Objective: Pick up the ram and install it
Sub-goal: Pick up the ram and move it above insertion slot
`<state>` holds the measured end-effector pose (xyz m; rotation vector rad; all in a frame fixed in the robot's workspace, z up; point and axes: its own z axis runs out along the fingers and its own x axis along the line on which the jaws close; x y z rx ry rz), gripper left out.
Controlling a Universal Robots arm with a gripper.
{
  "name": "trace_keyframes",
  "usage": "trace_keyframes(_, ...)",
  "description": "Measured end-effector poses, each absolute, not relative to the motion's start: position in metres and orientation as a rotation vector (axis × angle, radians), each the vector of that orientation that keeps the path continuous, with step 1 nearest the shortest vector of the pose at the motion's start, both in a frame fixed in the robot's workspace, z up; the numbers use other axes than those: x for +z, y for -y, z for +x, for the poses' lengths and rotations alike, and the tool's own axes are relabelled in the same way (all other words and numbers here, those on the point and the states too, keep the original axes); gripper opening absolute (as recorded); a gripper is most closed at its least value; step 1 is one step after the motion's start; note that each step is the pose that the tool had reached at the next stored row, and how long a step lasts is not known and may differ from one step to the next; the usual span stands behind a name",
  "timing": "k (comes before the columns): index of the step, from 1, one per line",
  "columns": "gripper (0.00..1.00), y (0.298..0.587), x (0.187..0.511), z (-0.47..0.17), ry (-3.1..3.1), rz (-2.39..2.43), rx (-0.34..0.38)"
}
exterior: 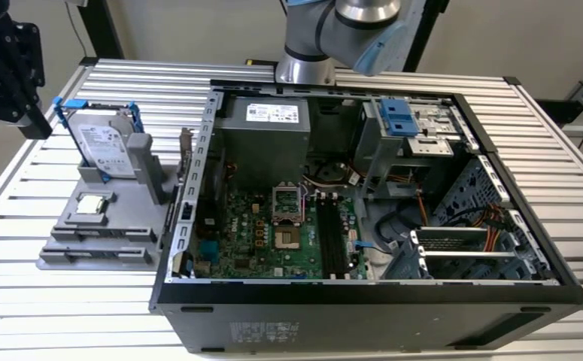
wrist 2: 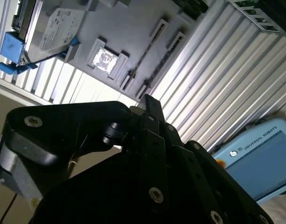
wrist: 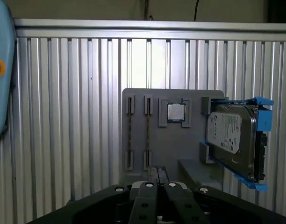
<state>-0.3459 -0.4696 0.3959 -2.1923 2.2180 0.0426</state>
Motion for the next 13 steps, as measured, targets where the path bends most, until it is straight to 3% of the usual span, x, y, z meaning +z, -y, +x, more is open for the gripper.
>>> trace_keyframes(4,0.0,0.4697,0.3959,-0.3459,-2.218,-2.193,0.043)
trace_keyframes(5,1.0,0.4697,0.3959,-0.3459,-2.218,-2.193,0.043)
trace_keyframes(13,1.0,0.4697,0.396,-0.3459,-2.217,-2.193,0.043)
